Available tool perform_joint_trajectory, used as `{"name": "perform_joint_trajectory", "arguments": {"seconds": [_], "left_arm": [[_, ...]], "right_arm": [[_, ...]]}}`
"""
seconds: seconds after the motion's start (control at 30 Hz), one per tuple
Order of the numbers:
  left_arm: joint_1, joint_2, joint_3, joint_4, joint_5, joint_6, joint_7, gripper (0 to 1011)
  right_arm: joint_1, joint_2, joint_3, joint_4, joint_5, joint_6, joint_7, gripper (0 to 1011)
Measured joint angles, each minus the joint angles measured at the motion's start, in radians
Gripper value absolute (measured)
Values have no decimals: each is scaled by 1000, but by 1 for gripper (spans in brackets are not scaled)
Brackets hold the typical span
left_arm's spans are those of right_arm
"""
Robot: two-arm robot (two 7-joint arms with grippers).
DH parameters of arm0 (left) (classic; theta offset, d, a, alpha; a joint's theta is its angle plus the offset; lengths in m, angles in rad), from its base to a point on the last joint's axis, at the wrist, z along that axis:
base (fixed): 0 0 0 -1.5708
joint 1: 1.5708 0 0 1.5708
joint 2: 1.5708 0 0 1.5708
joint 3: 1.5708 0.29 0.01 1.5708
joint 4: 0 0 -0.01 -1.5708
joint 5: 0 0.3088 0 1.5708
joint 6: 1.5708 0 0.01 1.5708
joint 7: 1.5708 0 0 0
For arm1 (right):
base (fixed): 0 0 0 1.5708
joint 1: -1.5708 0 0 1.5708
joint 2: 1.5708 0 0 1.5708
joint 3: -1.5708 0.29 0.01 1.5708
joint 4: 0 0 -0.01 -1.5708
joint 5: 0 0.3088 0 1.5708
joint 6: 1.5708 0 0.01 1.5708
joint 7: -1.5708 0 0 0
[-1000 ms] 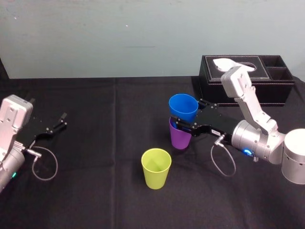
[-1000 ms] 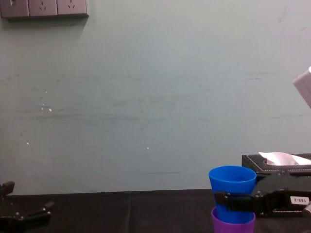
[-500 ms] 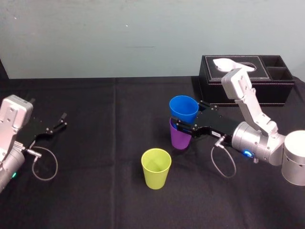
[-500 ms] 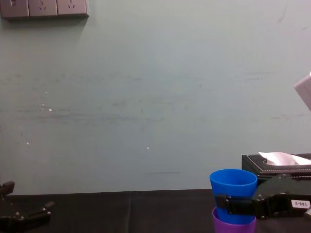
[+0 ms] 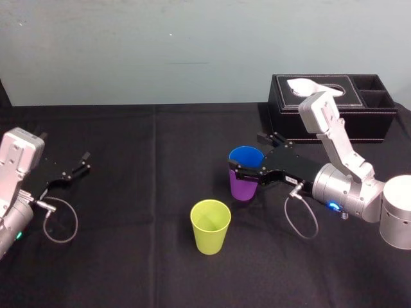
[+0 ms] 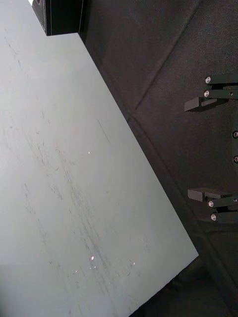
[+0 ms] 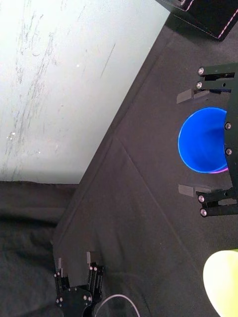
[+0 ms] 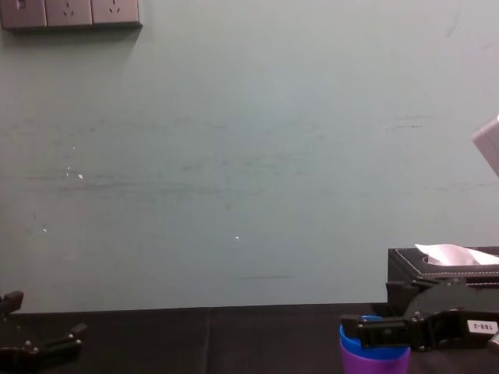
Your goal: Stack the three plastic cups sequentially using one hand.
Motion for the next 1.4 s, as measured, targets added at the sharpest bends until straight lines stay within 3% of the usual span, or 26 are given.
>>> {"name": "perform_joint_trajectory", "arguments": {"seconds": [0.4, 0.6, 0.97, 1.27, 1.4], "left_arm": [[0, 0, 0, 0, 0, 0, 0, 1010], [0, 0, 0, 0, 0, 0, 0, 1010], [0, 0, 0, 0, 0, 0, 0, 1010], [0, 0, 0, 0, 0, 0, 0, 1010], [0, 0, 0, 0, 0, 0, 0, 1010]], "right_arm": [[-1, 1, 1, -3, 0, 1, -1, 1003], [-30, 19, 23, -47, 20, -12, 0, 1003], [-155, 103, 79, -165, 98, -73, 42, 1003], [-263, 162, 99, -206, 154, -136, 80, 1003], [-286, 174, 101, -210, 167, -152, 90, 1002]]}}
